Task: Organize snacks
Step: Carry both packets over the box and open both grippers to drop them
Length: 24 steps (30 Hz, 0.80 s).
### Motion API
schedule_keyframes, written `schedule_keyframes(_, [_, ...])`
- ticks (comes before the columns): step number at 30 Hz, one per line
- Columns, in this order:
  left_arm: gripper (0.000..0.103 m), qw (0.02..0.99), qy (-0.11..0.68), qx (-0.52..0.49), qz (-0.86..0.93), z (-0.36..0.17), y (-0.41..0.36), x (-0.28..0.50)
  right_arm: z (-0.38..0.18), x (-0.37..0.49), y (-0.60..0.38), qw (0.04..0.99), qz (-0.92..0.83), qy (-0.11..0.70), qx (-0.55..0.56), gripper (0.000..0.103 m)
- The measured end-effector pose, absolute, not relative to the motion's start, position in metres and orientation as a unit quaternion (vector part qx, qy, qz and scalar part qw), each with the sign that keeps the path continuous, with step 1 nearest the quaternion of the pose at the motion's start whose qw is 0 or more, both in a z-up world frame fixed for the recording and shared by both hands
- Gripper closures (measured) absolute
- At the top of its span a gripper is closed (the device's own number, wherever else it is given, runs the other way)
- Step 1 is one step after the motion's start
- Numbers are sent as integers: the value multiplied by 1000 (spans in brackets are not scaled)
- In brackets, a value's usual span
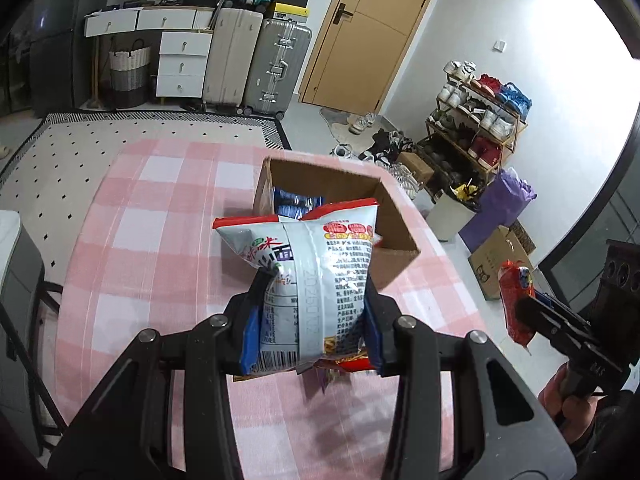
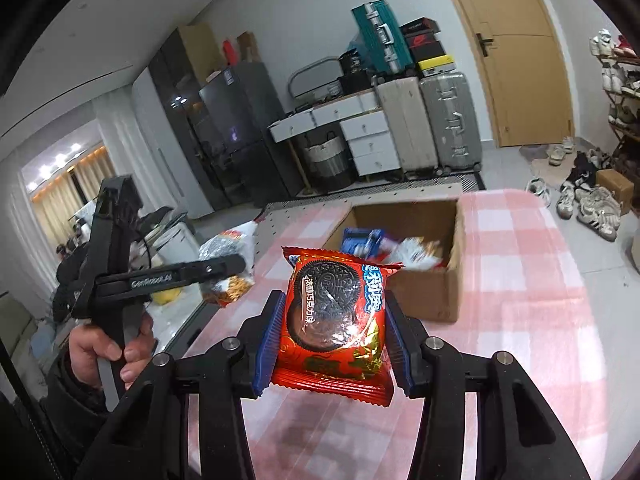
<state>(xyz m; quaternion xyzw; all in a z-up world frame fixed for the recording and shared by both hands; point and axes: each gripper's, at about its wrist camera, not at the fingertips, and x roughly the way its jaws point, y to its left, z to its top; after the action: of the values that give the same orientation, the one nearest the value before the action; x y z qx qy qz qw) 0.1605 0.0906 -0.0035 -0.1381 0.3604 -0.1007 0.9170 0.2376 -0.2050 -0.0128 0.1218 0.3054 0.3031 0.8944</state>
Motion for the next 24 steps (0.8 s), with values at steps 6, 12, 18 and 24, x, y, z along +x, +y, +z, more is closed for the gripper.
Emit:
schedule_keyframes(6, [65,924,344,-130,-102,28,88,200,12,274,-212,899,287,310,118,55])
schedule_keyframes(12, [65,917,356,-142,-111,44,76,249,39,303,-216,905,284,294,118,56])
schedule_keyframes(18, [65,916,360,-133,-119,59,54,301,63,333,-214,907,290,286,107,56])
schedule_keyframes(24, [65,911,376,-127,-113,54,41,345,65,363,-210,904,295,289,110,56])
